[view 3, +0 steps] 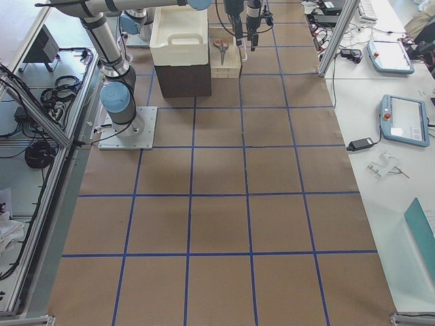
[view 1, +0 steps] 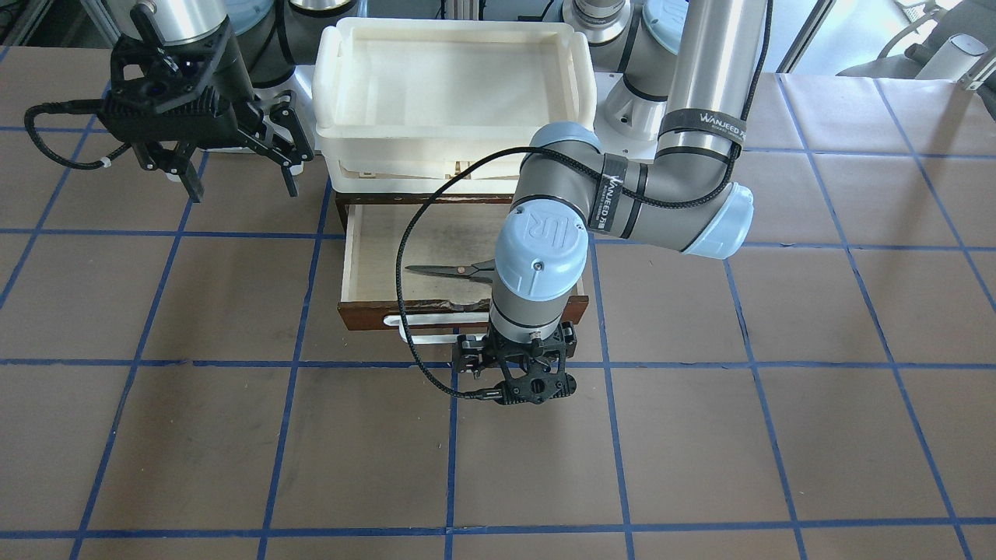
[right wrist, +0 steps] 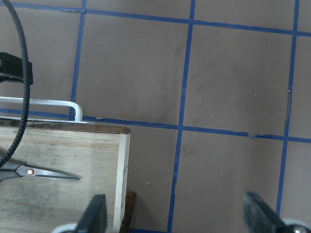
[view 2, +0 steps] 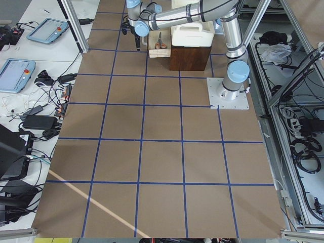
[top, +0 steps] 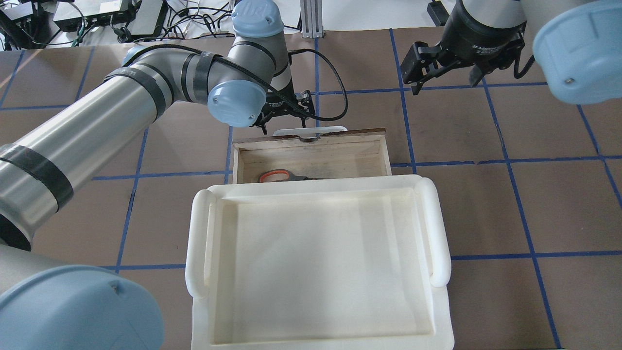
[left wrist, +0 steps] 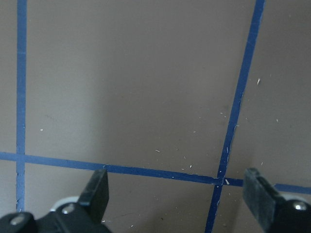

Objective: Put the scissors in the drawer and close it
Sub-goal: 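Lower the left gripper onto the drawer's white handle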

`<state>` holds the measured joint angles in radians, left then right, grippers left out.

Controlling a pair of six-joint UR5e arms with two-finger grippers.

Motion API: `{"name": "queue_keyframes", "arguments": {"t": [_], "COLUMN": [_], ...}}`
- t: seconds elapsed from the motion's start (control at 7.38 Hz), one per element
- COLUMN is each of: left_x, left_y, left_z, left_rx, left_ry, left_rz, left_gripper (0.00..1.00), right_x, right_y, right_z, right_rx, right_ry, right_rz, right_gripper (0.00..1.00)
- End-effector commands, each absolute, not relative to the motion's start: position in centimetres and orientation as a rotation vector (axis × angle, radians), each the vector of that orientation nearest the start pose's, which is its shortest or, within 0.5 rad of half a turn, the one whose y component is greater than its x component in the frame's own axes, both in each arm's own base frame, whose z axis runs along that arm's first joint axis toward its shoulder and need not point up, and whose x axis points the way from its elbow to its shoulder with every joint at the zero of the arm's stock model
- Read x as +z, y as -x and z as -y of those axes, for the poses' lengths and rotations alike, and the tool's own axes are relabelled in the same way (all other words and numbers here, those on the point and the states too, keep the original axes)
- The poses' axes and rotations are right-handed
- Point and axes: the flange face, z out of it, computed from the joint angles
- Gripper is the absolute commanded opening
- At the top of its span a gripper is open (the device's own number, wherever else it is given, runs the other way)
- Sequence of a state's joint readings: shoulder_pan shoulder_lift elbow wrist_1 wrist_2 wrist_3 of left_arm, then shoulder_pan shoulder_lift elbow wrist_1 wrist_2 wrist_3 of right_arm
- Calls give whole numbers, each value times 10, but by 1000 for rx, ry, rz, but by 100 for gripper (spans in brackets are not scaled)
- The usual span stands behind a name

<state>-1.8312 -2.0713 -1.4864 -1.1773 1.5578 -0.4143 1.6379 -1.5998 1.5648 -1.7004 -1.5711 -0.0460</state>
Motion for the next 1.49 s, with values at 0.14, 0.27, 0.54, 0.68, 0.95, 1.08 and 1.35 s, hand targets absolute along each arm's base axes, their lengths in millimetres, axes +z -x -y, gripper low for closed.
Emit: {"name": "queue_keyframes", "arguments": {"t": [0.14,0.27,0.54,0.68,0.95,1.08,1.35], "left_x": [272,271,275,275,278,283,284], "left_y": [299,300,299,299,299,299,298], "left_z": [593,593,588,588,584,583,577], "left_rx": [159,164,194,196,228,235,288], "left_ry": [261,273,275,275,277,284,281], "left_rz": [-3103,-3105,-3094,-3093,-3096,-3107,-3090], "left_gripper": [100,100,100,100,100,100,100], "right_x": [504,505,506,506,506,506,506], "right_y": [-166,-166,-165,-165,-164,-166,-166], "right_z": [483,482,485,484,485,484,485], "right_rx": [-222,-222,-248,-247,-247,-246,-248], "right_ry": [182,182,177,179,177,172,172], "right_rz": [-3133,-3133,-3133,-3140,-3139,-3133,-3130], "right_gripper": [100,100,100,100,100,100,100]}}
